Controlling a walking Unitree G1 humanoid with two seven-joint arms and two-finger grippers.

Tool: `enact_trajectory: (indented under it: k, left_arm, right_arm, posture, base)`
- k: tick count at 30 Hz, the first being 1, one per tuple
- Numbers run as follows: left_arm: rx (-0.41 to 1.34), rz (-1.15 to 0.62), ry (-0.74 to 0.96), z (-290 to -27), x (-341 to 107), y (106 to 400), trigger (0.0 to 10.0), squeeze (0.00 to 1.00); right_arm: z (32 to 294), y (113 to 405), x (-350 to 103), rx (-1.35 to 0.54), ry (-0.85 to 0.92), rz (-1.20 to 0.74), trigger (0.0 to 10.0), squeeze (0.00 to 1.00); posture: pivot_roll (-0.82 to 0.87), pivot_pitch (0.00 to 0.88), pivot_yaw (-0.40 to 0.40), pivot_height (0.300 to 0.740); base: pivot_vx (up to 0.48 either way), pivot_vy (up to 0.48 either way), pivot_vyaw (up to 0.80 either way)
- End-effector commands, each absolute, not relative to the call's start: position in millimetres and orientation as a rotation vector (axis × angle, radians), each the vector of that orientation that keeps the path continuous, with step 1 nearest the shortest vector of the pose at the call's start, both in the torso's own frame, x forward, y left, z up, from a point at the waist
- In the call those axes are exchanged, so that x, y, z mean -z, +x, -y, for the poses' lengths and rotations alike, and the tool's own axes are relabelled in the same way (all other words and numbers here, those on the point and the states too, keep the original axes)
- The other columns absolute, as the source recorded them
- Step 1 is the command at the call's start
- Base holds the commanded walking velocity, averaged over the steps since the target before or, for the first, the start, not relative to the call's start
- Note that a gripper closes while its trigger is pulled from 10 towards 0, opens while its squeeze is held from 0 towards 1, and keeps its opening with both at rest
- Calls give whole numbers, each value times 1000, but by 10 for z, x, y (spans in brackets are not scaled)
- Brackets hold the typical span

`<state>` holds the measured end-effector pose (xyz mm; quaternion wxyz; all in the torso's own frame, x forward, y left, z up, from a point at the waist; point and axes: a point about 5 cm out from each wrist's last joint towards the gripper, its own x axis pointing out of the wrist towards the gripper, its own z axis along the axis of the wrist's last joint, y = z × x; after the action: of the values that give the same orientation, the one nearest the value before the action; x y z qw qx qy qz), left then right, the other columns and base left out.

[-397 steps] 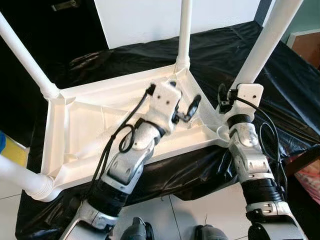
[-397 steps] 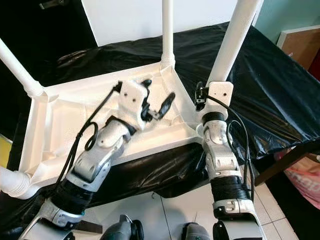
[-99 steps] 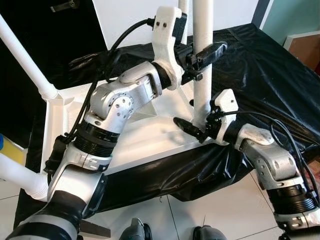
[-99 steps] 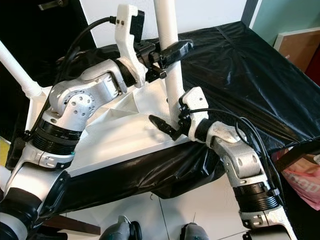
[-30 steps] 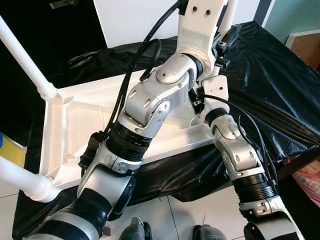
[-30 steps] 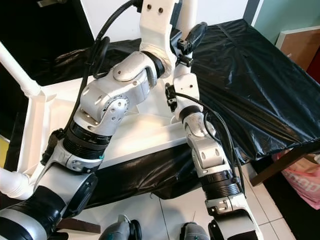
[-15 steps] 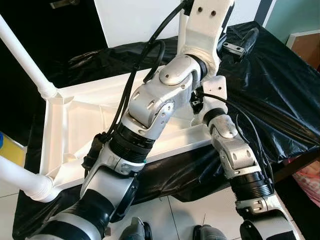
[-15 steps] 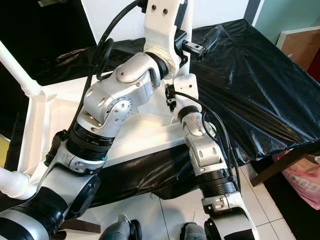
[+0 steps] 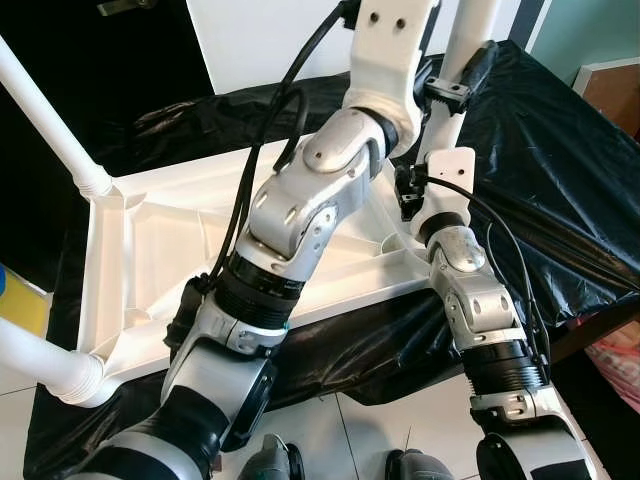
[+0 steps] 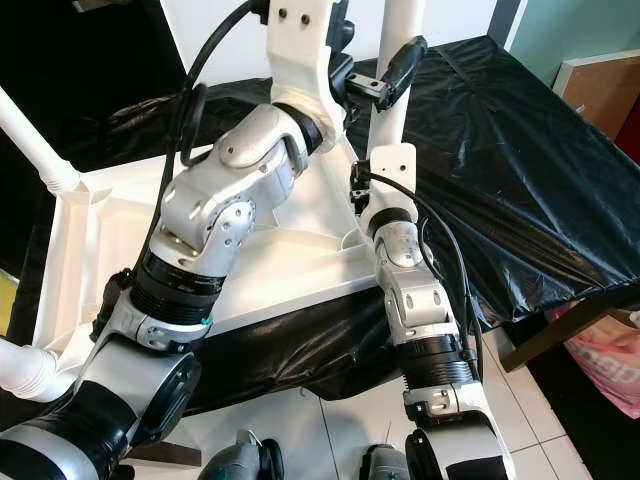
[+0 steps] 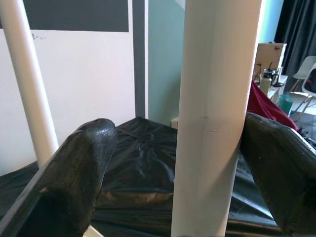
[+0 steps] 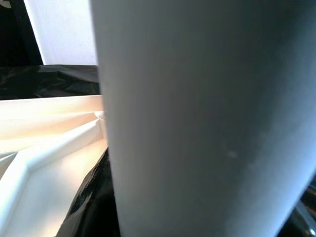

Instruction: Building children table

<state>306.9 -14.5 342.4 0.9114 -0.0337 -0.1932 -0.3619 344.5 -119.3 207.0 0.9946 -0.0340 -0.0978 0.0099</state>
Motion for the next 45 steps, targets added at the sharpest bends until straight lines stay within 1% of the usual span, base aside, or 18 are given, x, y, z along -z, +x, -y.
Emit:
enact_trajectory:
  k: [1,3,5,8,12,17,22,27,30,33,34,36,39,45]
  left_arm:
    - [674,395,-64,3,-3355,3143,10000,0]
    - [664,394,-61,-29,-3310,3152,10000,0]
    - [626,420,-49,-117,-3216,3159,10000,0]
    - [616,428,-45,-142,-3191,3159,10000,0]
    - [567,405,-35,-326,-2973,3180,10000,0]
    - [631,424,-2,-371,-2865,3088,10000,0]
    - [654,437,13,-372,-2832,3049,10000,0]
    - [724,451,46,-360,-2729,2955,10000,0]
    - [845,438,85,-318,-2596,2832,10000,0]
    - [892,428,102,-307,-2531,2771,10000,0]
    - [952,397,106,-296,-2460,2717,10000,0]
    - [982,380,104,-292,-2430,2694,10000,0]
    - [1079,332,137,-282,-2310,2600,10000,0]
    - [1141,277,177,-278,-2192,2539,10000,0]
  right_arm:
    - [1316,3457,-2132,44,-28,215,10000,0]
    - [1342,3452,-2128,53,-27,215,10000,0]
    - [1411,3424,-2120,71,-16,216,10000,0]
    - [1431,3415,-2120,78,-10,217,10000,0]
    - [1551,3362,-2085,106,2,217,10000,0]
    - [1593,3331,-2041,116,-10,212,10000,0]
    - [1589,3321,-2038,109,-12,216,10000,0]
    - [1573,3282,-2006,80,-17,217,10000,0]
    - [1589,3243,-1964,64,-27,212,10000,0]
    - [1597,3227,-1941,56,-23,205,10000,0]
    - [1603,3212,-1923,49,-24,205,10000,0]
    - [1603,3207,-1918,43,-24,206,10000,0]
    - [1592,3176,-1905,28,-50,217,10000,0]
    - [1573,3152,-1879,-8,-54,208,10000,0]
  posture:
    - [-61,99,63,740]
    - [-61,97,63,740]
    - [-59,96,67,740]
    - [-59,97,67,740]
    - [-60,96,71,740]
    - [-59,96,73,740]
    - [-59,95,72,740]
    - [-57,94,70,740]
    - [-58,98,70,740]
    - [-58,101,71,740]
    - [-58,103,70,740]
    - [-58,103,70,740]
    - [-56,113,73,740]
    - [-56,122,75,740]
  base:
    - [0,0,0]
    - [0,0,0]
    - [0,0,0]
    - [0,0,0]
    - [0,0,0]
    - [0,0,0]
    - [0,0,0]
    - [0,0,0]
    - [0,0,0]
    - [0,0,0]
    - [0,0,0]
    - [0,0,0]
    - [0,0,0]
    - [0,0,0]
